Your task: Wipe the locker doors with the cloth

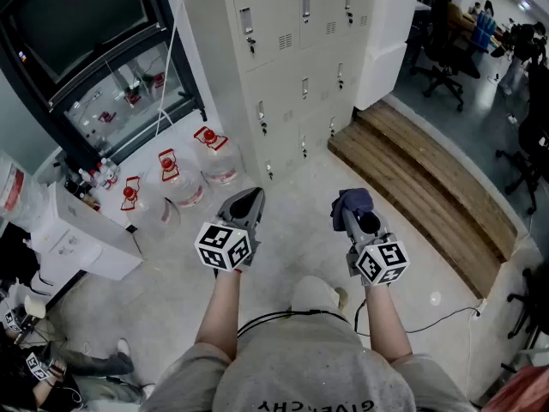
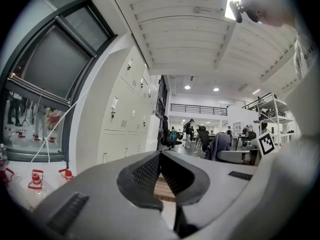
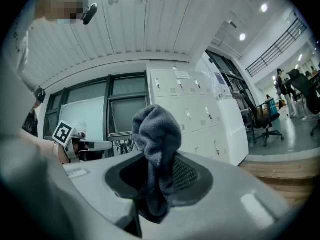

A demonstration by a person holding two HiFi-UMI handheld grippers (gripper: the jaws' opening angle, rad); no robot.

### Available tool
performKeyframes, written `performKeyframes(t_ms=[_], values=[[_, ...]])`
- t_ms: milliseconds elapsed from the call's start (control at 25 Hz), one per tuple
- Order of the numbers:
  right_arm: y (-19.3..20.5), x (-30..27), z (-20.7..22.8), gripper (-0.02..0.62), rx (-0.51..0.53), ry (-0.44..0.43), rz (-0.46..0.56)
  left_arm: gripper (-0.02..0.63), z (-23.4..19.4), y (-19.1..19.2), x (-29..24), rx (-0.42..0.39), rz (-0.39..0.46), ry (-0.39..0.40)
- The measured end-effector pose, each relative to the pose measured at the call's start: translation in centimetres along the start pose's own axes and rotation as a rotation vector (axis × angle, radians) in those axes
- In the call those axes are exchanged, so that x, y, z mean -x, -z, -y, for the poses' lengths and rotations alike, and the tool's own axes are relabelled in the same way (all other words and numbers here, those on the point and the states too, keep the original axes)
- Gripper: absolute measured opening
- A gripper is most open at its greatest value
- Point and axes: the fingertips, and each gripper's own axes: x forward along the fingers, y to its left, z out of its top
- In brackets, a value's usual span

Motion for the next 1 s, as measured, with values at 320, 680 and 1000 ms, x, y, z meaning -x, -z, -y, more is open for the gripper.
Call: performKeyframes(t_ms=[320,680,1000], values=[[-0.1,-3.7,1.3,0.109,0.022,0.023,0.018,-0.002,-2.6,-0.5,-3.4,-0.027,0.025,0.019],[1.5,-11.7,5.0,0.109,-0.011,0.027,-0.011,-0.002,-8.2,0.0,-9.7,-0.006,-0.006,0.016],[2.3,-20.8,8.8,0.110,-0.076,0.025,-0.038,-0.002,-15.1,-0.4,-16.8,0.015,0.009,-0.005]])
